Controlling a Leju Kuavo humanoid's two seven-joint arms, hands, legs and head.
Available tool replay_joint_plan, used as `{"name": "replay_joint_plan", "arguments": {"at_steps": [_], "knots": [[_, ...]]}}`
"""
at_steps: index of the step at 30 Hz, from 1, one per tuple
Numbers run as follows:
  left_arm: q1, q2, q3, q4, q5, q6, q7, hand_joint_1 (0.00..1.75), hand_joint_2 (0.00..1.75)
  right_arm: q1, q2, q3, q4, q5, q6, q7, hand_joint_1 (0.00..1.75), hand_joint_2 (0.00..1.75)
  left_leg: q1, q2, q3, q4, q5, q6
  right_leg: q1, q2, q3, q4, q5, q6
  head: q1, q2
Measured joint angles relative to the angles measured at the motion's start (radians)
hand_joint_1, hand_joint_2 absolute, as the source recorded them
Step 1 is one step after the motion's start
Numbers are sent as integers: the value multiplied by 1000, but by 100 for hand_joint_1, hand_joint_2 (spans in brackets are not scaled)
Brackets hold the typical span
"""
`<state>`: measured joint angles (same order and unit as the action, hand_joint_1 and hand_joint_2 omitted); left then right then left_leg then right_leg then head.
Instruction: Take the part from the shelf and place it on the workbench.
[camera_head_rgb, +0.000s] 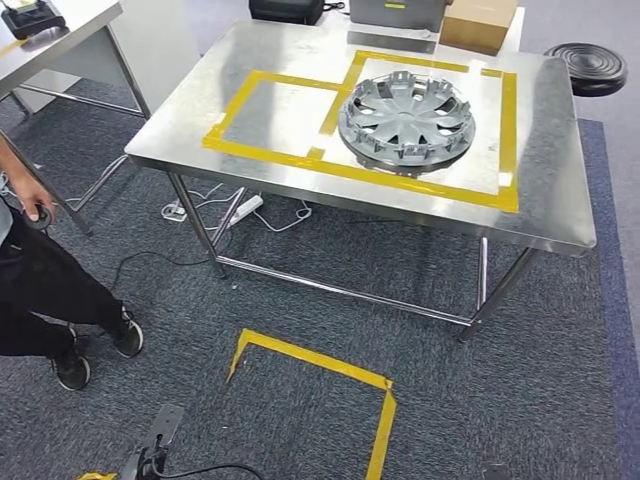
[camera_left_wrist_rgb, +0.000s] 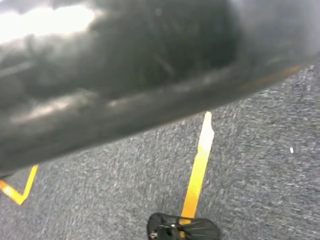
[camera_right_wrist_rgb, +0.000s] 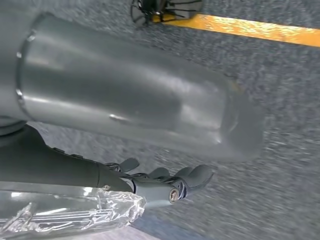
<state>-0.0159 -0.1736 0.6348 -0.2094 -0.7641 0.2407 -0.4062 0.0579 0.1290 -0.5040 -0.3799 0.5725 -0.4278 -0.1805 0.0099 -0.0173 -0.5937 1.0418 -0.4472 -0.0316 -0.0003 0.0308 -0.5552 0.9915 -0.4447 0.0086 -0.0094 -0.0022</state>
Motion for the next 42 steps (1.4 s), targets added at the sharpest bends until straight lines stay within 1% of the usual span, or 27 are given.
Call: {"name": "replay_joint_plan", "arguments": {"at_steps": [2,4,6,7,9,10,11,12,13,15,17,20,21,23,25,26,27,28,30,32,33,35,37,39,40,41,42], "knots": [[-2,0,0,0,0,0,-1,0,0,-8,0,-11,29,4,1,-1,0,0,-2,-4,30,-64,14,9,3,6,-3,2,-1,10,1,0],[-2,0,1,0,0,0,-1,0,0,-10,1,-19,51,10,1,-1,0,0,-4,0,30,-69,15,22,1,9,-6,0,-1,21,1,0],[-3,-1,4,0,0,1,-1,0,0,-11,2,-26,66,14,2,-2,0,0,-2,5,30,-71,19,35,-1,0,-20,25,-22,32,4,0],[-3,-1,5,0,0,1,-1,0,0,-14,2,-29,73,14,3,-2,0,0,-1,9,30,-73,20,41,-2,-8,-39,66,-48,37,6,0],[-1,-1,9,0,0,1,-2,0,0,-20,3,-34,84,16,4,-2,0,0,-2,17,29,-72,19,46,-3,-19,-98,201,-120,45,10,0],[0,-1,12,0,0,1,-2,0,0,-22,3,-36,89,16,5,-2,0,0,-2,21,29,-72,19,46,-4,-21,-126,263,-144,47,10,0],[0,-1,16,0,0,1,-2,0,0,-23,3,-38,92,18,5,-2,0,0,-2,25,29,-72,19,46,-4,-22,-141,295,-150,49,10,0],[0,-1,19,0,0,1,-2,0,0,-23,3,-41,96,21,6,-2,0,0,-2,27,30,-72,19,46,-4,-23,-134,284,-134,49,10,0],[0,-1,22,0,0,1,-2,0,0,-23,3,-43,98,25,6,-1,0,0,-2,29,31,-71,18,45,-5,-25,-107,233,-102,49,10,0],[-1,-2,25,0,0,1,-2,0,0,-25,3,-49,102,31,7,-1,0,0,-3,33,33,-69,16,39,-5,-40,-31,85,-41,46,10,0],[-1,-2,26,0,0,1,-2,0,0,-31,4,-51,105,33,9,0,0,0,-7,36,33,-66,15,30,-4,-46,7,11,-22,38,9,0],[-1,-2,27,0,0,2,-2,0,0,-33,4,-54,111,33,10,1,0,0,-7,40,31,-63,13,14,-2,-34,5,10,-20,18,8,0],[-1,-2,28,0,0,2,-2,0,0,-34,4,-55,112,34,11,2,0,0,-5,39,26,-50,1,8,-3,-30,4,9,-17,11,7,0],[-1,-3,29,0,1,2,-2,0,0,-36,4,-58,112,35,14,3,0,0,-4,31,-11,37,-56,-1,-6,-21,5,7,-12,1,4,0],[0,-4,30,0,2,2,-2,0,0,-38,4,-60,115,39,17,6,0,0,-4,26,-74,176,-120,-4,-6,-11,3,7,-11,-3,2,0],[0,-4,30,0,2,2,-2,0,0,-37,4,-60,117,42,18,7,0,0,-4,26,-95,221,-131,-4,-6,-4,2,7,-11,-3,2,0],[1,-4,31,0,3,2,-2,0,0,-36,4,-60,118,46,19,8,0,0,-4,25,-99,230,-121,-3,-6,3,2,7,-11,-3,2,0],[1,-4,32,0,3,3,-2,0,0,-36,4,-61,119,49,20,8,0,0,-3,24,-84,198,-94,-1,-6,12,3,8,-11,-3,2,0],[0,-3,35,0,3,3,-2,0,0,-37,4,-61,120,51,23,10,0,0,-2,3,-18,64,-25,3,-6,28,4,9,-11,1,2,0],[-1,-4,39,0,3,3,-2,0,0,-38,4,-62,121,52,24,12,0,0,2,-23,28,-37,3,7,-4,43,-2,13,-11,10,2,0],[-1,-4,41,0,3,3,-3,0,0,-38,4,-62,121,52,25,13,0,0,2,-29,33,-53,1,10,-3,48,-7,14,-10,15,2,0],[0,-6,44,0,4,3,-4,0,0,-35,4,-62,123,53,25,14,0,0,2,-19,32,-56,0,20,-5,52,-16,13,-10,25,2,0],[-1,-6,47,0,4,4,-5,0,0,-34,5,-63,125,53,25,15,0,0,4,-5,33,-59,1,34,-5,25,-37,51,-38,35,7,0],[0,-5,49,0,4,5,-6,0,0,-37,5,-63,126,53,25,15,0,0,3,12,34,-60,0,44,-5,-11,-92,171,-106,44,12,0],[2,-5,50,0,4,5,-7,0,0,-38,6,-63,126,53,26,15,0,0,1,21,34,-59,-1,46,-6,-18,-126,243,-138,46,13,0],[2,-6,51,0,4,5,-7,0,0,-38,6,-63,126,54,27,15,0,0,0,29,34,-59,-1,47,-7,-21,-151,295,-156,48,13,0],[3,-6,51,0,4,5,-7,0,0,-37,6,-63,127,57,28,15,0,0,-1,37,35,-59,-2,47,-7,-23,-158,311,-153,48,13,0]]}}
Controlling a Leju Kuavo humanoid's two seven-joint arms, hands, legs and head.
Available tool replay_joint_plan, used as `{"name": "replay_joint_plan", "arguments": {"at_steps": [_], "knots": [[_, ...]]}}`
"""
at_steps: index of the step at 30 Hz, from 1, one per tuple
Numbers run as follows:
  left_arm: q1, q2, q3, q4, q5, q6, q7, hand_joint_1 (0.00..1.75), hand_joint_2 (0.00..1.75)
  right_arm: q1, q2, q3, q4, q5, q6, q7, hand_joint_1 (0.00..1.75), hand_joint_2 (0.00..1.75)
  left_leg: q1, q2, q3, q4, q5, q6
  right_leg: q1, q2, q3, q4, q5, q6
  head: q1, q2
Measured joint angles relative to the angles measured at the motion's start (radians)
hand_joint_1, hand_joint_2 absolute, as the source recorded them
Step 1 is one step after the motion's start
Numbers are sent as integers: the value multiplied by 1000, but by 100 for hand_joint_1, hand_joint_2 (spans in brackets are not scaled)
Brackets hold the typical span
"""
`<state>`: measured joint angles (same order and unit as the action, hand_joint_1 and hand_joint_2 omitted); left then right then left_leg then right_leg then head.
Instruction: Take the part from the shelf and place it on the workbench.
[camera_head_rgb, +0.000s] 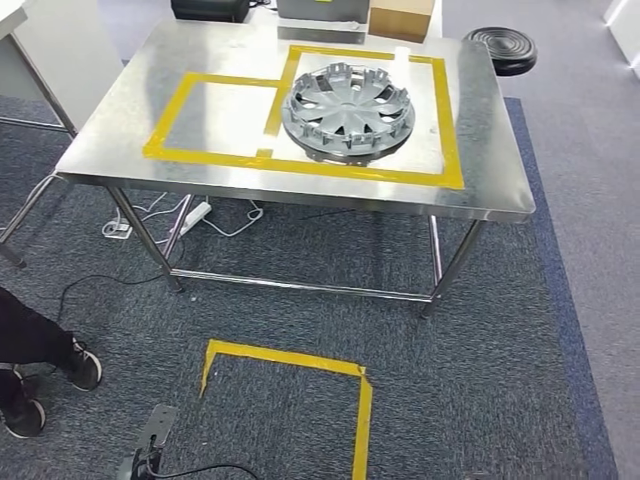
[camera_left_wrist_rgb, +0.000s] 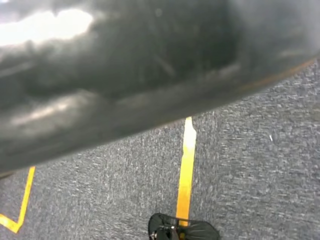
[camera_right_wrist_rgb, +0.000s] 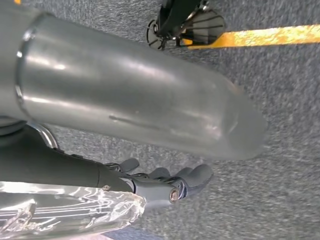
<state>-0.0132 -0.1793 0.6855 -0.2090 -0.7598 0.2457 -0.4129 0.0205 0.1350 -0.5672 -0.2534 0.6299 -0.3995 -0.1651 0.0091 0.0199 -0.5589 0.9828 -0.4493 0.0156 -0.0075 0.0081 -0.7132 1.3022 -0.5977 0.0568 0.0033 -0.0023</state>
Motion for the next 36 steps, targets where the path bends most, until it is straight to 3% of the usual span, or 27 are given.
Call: {"name": "replay_joint_plan", "arguments": {"at_steps": [1,3,5,6,8,10,11,13,14,15,16,17,19,21,23,25,26,28,30,31,32,34,36], "knots": [[0,0,0,0,0,0,0,0,0,1,0,0,0,4,2,0,0,0,0,7,2,0,-1,-1,0,-2,14,-26,22,-1,0,0],[-1,0,1,0,0,0,-1,0,0,1,0,0,0,11,4,0,0,0,-1,20,7,1,-5,-6,1,-26,87,-166,90,-3,0,0],[0,-1,2,0,0,0,-1,0,0,-3,1,0,0,12,6,1,0,0,-7,31,12,4,-10,-15,4,-50,145,-273,127,-10,-1,0],[-1,-1,2,0,0,0,-1,0,0,-4,1,0,1,13,8,1,0,0,-9,37,13,5,-10,-20,6,-53,153,-289,130,-14,-2,0],[-1,-1,3,0,0,0,-1,0,0,-2,2,0,2,13,11,2,0,0,-9,46,13,4,-11,-29,6,-37,151,-290,134,-25,-4,0],[-1,-1,3,0,0,0,-1,0,0,0,2,0,4,13,13,4,0,0,-6,29,2,29,-35,-40,3,-23,150,-294,140,-37,-5,0],[-1,0,3,0,0,1,-1,0,0,-1,2,-1,4,13,13,4,0,0,-5,14,-16,71,-62,-45,0,-15,149,-296,143,-43,-7,0],[2,-1,3,0,0,1,0,0,0,-3,2,-1,4,15,14,5,0,0,-3,-7,-77,207,-128,-49,-1,1,147,-296,144,-48,-9,0],[3,-1,3,0,0,1,0,0,0,-3,3,-1,5,16,14,6,0,0,-3,-10,-105,266,-148,-50,-1,11,147,-296,144,-49,-9,0],[3,-1,4,0,0,1,0,0,0,-2,3,0,5,19,15,6,0,0,-3,-12,-121,295,-149,-50,-2,21,147,-296,144,-49,-9,0],[3,-1,4,0,0,1,0,0,0,-1,3,-1,6,23,15,7,0,0,-2,-13,-117,284,-128,-49,-2,32,148,-296,144,-49,-9,0],[3,0,4,0,0,1,0,0,0,-1,3,-1,7,25,15,8,0,0,0,-16,-95,234,-92,-49,-4,42,150,-296,144,-48,-9,0],[3,0,5,0,0,1,0,0,0,-2,3,-1,8,28,15,9,0,0,7,-42,-30,94,-27,-51,-5,63,150,-291,142,-40,-9,0],[1,-1,5,0,0,0,0,0,0,-2,3,-1,8,28,15,9,0,0,10,-65,3,20,-11,-45,-3,78,143,-287,142,-28,-10,0],[1,-2,5,0,0,0,1,0,0,2,3,0,8,29,16,9,0,0,9,-61,4,15,-14,-32,-4,89,136,-291,145,-17,-10,0],[0,-3,7,0,0,1,1,0,0,7,3,0,8,30,17,10,0,0,10,-48,4,12,-13,-17,-4,70,124,-274,130,-9,-7,0],[1,-4,8,0,0,2,1,0,0,7,3,0,8,30,18,11,0,0,11,-40,5,11,-12,-11,-4,51,106,-237,106,-5,-4,0],[4,-4,11,0,-1,3,1,0,0,4,4,0,9,32,21,13,0,0,7,-22,5,11,-14,-3,-2,11,46,-108,38,1,1,0],[8,-6,14,0,-2,3,1,0,0,3,4,0,9,38,23,16,0,0,3,-3,6,12,-16,0,-3,1,-2,-8,4,2,1,0],[8,-6,15,0,-3,3,1,0,0,4,5,0,9,42,25,17,0,0,2,4,8,12,-17,0,-2,-1,0,-10,16,0,1,0],[8,-6,16,0,-3,3,1,0,0,6,5,0,9,45,26,17,0,0,2,12,10,12,-19,-1,-2,-4,22,-53,45,-2,1,0],[7,-7,18,0,-4,3,1,0,0,5,5,0,9,47,30,17,0,0,-2,24,17,12,-24,-6,2,-32,95,-190,109,-9,2,0],[7,-8,19,0,-5,3,1,0,0,1,6,0,9,48,33,17,0,0,-8,36,20,15,-28,-14,6,-56,136,-269,133,-16,1,0]]}}
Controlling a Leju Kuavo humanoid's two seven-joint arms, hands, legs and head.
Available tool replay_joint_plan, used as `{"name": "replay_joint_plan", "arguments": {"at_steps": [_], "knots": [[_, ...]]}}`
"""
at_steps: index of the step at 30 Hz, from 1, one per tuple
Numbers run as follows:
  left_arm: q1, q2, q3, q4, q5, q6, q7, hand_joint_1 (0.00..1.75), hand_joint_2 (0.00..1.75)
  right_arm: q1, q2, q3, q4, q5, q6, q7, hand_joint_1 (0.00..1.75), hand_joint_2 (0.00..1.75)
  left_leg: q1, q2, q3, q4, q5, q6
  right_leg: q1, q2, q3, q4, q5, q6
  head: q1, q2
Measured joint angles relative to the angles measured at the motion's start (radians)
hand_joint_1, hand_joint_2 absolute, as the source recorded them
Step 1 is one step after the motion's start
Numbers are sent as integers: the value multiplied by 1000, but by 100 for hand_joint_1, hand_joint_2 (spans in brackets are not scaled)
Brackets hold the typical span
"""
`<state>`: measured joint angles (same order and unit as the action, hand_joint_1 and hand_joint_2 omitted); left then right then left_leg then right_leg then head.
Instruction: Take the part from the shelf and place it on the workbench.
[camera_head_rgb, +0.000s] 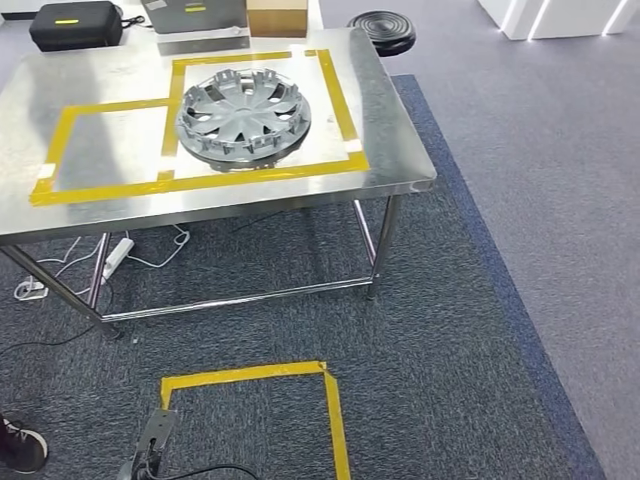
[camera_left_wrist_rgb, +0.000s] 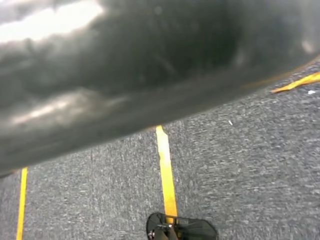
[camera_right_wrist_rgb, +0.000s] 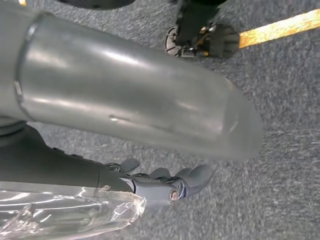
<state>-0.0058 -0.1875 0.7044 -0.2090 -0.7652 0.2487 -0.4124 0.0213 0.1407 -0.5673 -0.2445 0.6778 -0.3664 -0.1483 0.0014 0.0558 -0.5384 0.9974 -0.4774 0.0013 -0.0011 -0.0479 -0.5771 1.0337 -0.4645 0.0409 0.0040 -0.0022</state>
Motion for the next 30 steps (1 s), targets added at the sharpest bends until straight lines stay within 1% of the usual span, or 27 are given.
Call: {"name": "replay_joint_plan", "arguments": {"at_steps": [1,3,4,5,6,8,9,10,11,12,13,14,15,16,18,19,20,21,22,23,24,25,26,27,28,29,30], "knots": [[0,0,0,0,0,0,0,0,0,-1,1,0,0,0,1,0,0,0,-2,6,0,0,0,-4,3,-1,1,-7,-2,-3,-1,0],[0,0,1,0,-1,0,0,0,0,1,2,0,1,1,3,0,0,0,-1,13,1,1,-4,-13,1,18,-2,-8,3,-12,-1,0],[-1,0,1,0,-2,0,0,0,0,2,2,0,1,1,4,0,0,0,0,6,-3,11,-14,-18,-1,26,-3,-9,5,-17,-2,0],[-1,0,1,0,-2,0,-1,0,0,2,1,0,1,1,4,0,0,0,2,-7,-14,38,-35,-23,-3,33,-2,-11,7,-23,-3,0],[-1,0,1,0,-3,0,-1,0,0,2,1,-1,1,2,6,1,0,0,3,-22,-36,87,-64,-26,-5,41,-2,-12,9,-27,-5,0],[1,0,2,0,-3,-2,-2,0,0,-1,0,-1,1,9,10,1,0,0,3,-40,-101,222,-123,-28,-5,61,-3,-12,10,-33,-6,0],[2,0,2,0,-3,-3,-2,0,0,-1,0,-1,1,13,13,1,0,0,3,-44,-126,270,-135,-28,-5,71,-3,-12,10,-34,-7,0],[2,0,2,0,-3,-3,-2,0,0,0,1,0,1,16,15,2,0,0,4,-46,-136,286,-127,-28,-5,82,-3,-12,10,-34,-7,0],[2,0,2,0,-3,-3,-2,0,0,1,1,0,2,18,17,2,0,0,4,-49,-129,262,-100,-27,-6,93,-2,-12,10,-33,-7,0],[1,1,3,0,-3,-3,-2,0,0,1,1,-1,2,19,18,2,0,0,6,-54,-106,207,-62,-27,-7,103,-1,-12,10,-32,-7,0],[1,2,3,0,-3,-3,-2,0,0,0,1,-1,2,21,20,2,0,0,8,-69,-77,140,-26,-26,-7,114,-1,-11,10,-28,-7,0],[0,2,3,0,-3,-3,-2,0,0,-1,1,-1,3,25,21,2,0,0,12,-84,-51,78,-2,-25,-6,124,-4,-8,10,-24,-8,0],[-2,2,3,0,-3,-4,-3,0,0,-2,1,-1,3,29,23,2,0,0,14,-97,-34,38,9,-23,-5,132,-7,-6,10,-19,-8,0],[-4,2,4,0,-3,-4,-4,0,0,-3,1,-1,3,33,23,2,0,0,15,-106,-28,19,10,-20,-4,139,-11,-6,12,-13,-9,0],[-6,2,4,0,-3,-6,-5,0,0,-1,1,-1,5,36,23,3,0,0,15,-97,-27,14,10,-8,-6,147,-19,-9,15,-3,-9,0],[-7,2,5,0,-3,-6,-5,0,0,1,0,-1,5,36,23,4,0,0,16,-91,-27,13,12,-1,-6,138,-24,-2,9,2,-7,0],[-7,3,6,0,-4,-6,-5,0,0,0,0,0,6,37,23,5,0,0,17,-83,-26,12,13,6,-5,121,-38,22,-8,7,-3,0],[-7,4,7,0,-4,-6,-5,0,0,-2,0,0,7,37,23,6,0,0,18,-74,-26,11,13,12,-4,100,-59,68,-34,12,-1,0],[-7,4,8,0,-4,-6,-5,0,0,-5,1,0,7,37,24,6,0,0,16,-66,-26,11,13,15,-4,77,-88,131,-67,15,3,0],[-6,5,8,0,-4,-6,-5,0,0,-7,1,0,8,37,24,7,0,0,14,-56,-26,11,12,18,-4,65,-121,198,-98,18,4,0],[-5,5,9,0,-4,-6,-5,0,0,-8,1,0,8,38,24,8,0,0,12,-46,-25,11,11,18,-5,59,-145,249,-116,19,3,0],[-5,5,9,0,-4,-6,-5,0,0,-7,1,0,8,40,24,9,0,0,11,-37,-25,11,11,19,-5,56,-153,268,-115,19,3,0],[-5,5,10,0,-4,-6,-5,0,0,-6,1,0,8,43,24,10,0,0,10,-29,-23,11,10,19,-5,54,-142,247,-95,17,3,0],[-6,5,11,0,-3,-6,-5,0,0,-5,1,0,8,47,24,10,0,0,10,-22,-21,11,8,18,-5,49,-111,191,-63,15,3,0],[-6,5,11,0,-3,-6,-5,0,0,-5,1,0,8,50,24,10,0,0,9,-16,-18,11,6,15,-4,33,-72,118,-33,12,4,0],[-6,5,12,0,-4,-6,-5,0,0,-7,1,0,8,51,25,10,0,0,6,-10,-15,12,4,12,-1,18,-39,56,-11,9,3,0],[-6,5,13,0,-4,-6,-5,0,0,-9,1,0,8,52,25,10,0,0,3,-4,-13,13,2,7,1,8,-16,15,0,5,2,0]]}}
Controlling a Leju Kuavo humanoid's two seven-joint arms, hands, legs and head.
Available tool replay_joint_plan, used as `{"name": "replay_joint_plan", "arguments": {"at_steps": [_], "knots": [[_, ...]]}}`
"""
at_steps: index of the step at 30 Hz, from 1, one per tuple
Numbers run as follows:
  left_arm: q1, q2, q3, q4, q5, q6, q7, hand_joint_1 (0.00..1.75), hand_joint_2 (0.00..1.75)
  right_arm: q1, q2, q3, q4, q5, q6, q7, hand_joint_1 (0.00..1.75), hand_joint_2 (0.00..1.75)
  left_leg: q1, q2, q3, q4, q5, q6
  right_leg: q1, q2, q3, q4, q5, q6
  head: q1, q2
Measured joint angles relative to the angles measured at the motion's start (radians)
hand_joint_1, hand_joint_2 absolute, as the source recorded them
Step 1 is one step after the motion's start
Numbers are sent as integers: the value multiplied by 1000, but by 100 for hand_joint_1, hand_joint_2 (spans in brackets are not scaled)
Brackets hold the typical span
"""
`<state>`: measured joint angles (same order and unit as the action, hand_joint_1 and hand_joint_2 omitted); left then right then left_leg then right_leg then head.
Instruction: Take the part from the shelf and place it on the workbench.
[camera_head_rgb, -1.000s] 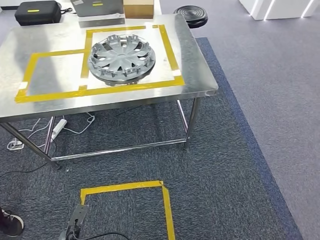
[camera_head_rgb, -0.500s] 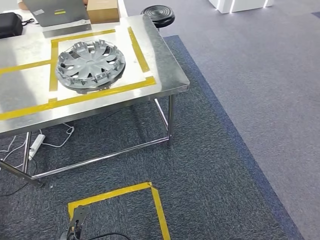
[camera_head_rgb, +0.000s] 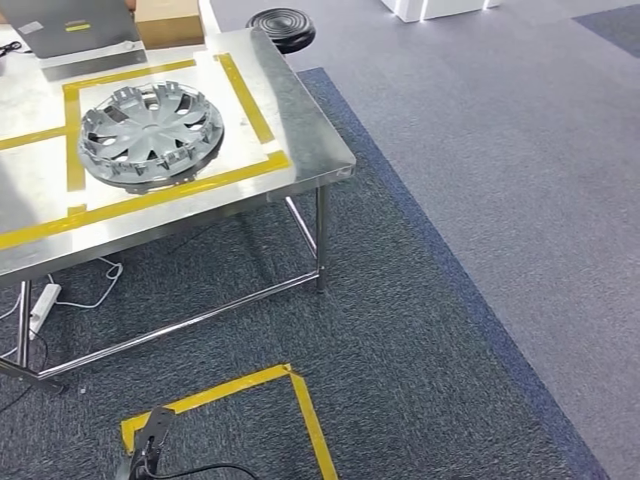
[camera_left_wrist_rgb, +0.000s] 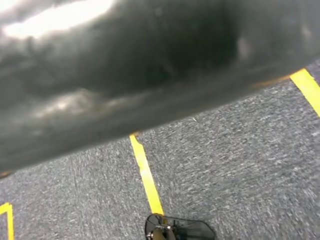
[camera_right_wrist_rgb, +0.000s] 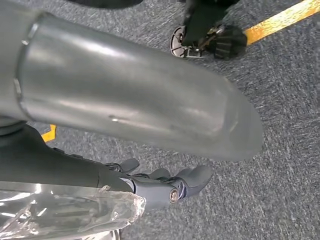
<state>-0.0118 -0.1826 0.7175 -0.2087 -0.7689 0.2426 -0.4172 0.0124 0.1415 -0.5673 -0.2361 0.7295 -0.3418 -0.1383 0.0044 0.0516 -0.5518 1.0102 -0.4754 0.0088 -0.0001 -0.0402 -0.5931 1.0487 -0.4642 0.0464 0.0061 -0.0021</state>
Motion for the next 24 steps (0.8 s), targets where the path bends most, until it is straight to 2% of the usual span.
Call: {"name": "replay_joint_plan", "arguments": {"at_steps": [1,3,5,6,8,9,10,11,12,14,15,16,17,18,19,21,23,24], "knots": [[0,0,1,0,0,0,0,0,0,-2,0,0,0,0,0,0,0,0,-2,5,1,0,0,-5,3,-6,9,-17,2,-3,-1,0],[0,0,3,0,0,0,0,0,0,-2,0,0,0,0,0,0,0,0,-3,15,2,-2,0,-14,5,10,7,-18,6,-13,-1,0],[-1,0,5,0,0,0,0,0,0,0,0,0,1,0,0,0,0,0,0,1,-6,18,-19,-25,1,25,6,-24,13,-25,-2,0],[-1,0,5,0,0,0,0,0,0,0,0,0,1,0,0,0,0,0,1,-14,-23,56,-45,-29,-2,32,7,-27,16,-31,-3,0],[1,1,6,0,0,0,0,0,0,-3,-1,-1,1,0,0,0,0,0,3,-37,-80,184,-111,-33,-3,50,4,-27,18,-37,-5,0],[2,0,7,0,0,0,0,0,0,-3,-1,-1,1,0,0,0,0,0,3,-41,-108,245,-132,-34,-3,59,3,-27,19,-38,-5,0],[3,1,7,0,0,0,0,0,0,-3,-1,-1,1,0,0,0,0,0,3,-43,-125,277,-135,-34,-3,70,3,-27,19,-38,-5,0],[3,1,7,0,0,0,0,0,0,-2,-1,-1,1,0,0,0,0,0,3,-44,-124,272,-118,-34,-4,80,3,-27,20,-38,-5,0],[2,2,8,0,0,0,0,0,0,-1,-1,-1,1,0,0,0,0,0,4,-47,-105,228,-85,-33,-6,92,3,-27,21,-36,-5,0],[1,3,9,0,0,0,0,0,0,-1,-1,-1,1,0,1,0,0,0,11,-80,-41,91,-19,-35,-7,114,1,-23,23,-27,-7,0],[1,3,9,0,0,-1,0,0,0,-2,-1,-1,1,0,2,0,0,0,14,-98,-18,40,-3,-34,-6,123,-3,-21,24,-22,-7,0],[0,2,9,0,0,-2,-1,0,0,-3,-1,-1,1,0,3,0,0,0,16,-112,-6,12,1,-32,-6,131,-7,-21,25,-15,-8,0],[-1,2,9,0,0,-3,-1,0,0,-2,-1,-1,1,0,5,0,0,0,15,-116,-4,3,-1,-27,-6,139,-11,-22,28,-9,-9,0],[-1,2,10,0,1,-3,-2,0,0,0,-1,0,2,0,6,0,0,0,14,-108,-6,4,1,-20,-9,146,-15,-26,31,-3,-9,0],[-2,2,10,0,1,-3,-3,0,0,3,-1,0,2,0,7,0,0,0,14,-100,-6,2,3,-12,-10,144,-18,-26,31,3,-9,0],[-3,2,12,0,1,-3,-3,0,0,5,-1,0,2,0,9,1,0,0,16,-82,-5,-1,6,2,-9,111,-45,21,3,12,-4,0],[-1,2,14,0,1,-3,-3,0,0,1,0,0,3,1,9,2,0,0,12,-61,-5,-1,5,10,-8,66,-103,144,-60,18,2,0],[0,2,14,0,1,-3,-3,0,0,-1,0,0,3,1,9,3,0,0,9,-50,-5,-1,4,12,-8,55,-134,210,-86,20,2,0]]}}
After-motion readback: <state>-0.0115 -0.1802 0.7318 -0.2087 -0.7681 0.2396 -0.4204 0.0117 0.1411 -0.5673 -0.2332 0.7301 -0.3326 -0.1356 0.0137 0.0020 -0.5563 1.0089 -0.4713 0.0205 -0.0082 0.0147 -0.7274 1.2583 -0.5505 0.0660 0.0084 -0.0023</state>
